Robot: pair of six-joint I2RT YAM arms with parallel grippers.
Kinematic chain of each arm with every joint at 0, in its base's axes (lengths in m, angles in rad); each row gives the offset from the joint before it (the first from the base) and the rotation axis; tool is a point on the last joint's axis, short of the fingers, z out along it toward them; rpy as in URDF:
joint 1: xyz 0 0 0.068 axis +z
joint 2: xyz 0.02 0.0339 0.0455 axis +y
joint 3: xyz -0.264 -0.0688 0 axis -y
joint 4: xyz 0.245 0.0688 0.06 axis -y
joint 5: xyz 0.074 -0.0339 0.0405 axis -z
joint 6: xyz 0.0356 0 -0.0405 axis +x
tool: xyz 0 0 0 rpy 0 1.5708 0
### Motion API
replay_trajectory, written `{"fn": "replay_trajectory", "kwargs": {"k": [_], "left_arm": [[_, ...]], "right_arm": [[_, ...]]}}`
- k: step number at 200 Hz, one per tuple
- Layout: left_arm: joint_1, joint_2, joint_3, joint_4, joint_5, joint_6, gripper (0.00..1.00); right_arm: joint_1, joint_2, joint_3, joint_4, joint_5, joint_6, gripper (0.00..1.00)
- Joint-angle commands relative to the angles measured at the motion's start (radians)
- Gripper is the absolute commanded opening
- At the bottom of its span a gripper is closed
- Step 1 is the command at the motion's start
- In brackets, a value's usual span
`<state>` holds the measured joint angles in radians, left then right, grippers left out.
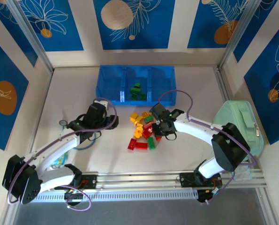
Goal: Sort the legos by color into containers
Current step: Pick up the lego from the center of the table, then place the lego in the container.
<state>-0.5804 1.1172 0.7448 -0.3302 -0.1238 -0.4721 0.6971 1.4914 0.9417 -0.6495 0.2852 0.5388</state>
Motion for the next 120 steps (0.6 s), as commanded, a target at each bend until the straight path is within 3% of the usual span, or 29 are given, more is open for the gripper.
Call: {"fn": "replay_trajectory", "kwargs": {"k": [1, 53, 120], "left_arm": [[-0.005, -0.039, -0.03, -0.014, -0.013, -0.021, 0.68], [-0.018, -0.11, -0.122, -0.008, 0.002, -0.073, 0.67], [-0.13, -0.201, -0.216, -0.034, -0.038, -0.151, 0.66]], "right_arm": [[-0.048, -0.052, 0.092, -0.077, 0.056, -0.055, 0.21], [-0.263, 0.018, 0.311, -0.083, -0.053, -0.152, 0.21], [-0.397, 0.405, 0.757, -0.187, -0.046, -0.227, 0.21]]}}
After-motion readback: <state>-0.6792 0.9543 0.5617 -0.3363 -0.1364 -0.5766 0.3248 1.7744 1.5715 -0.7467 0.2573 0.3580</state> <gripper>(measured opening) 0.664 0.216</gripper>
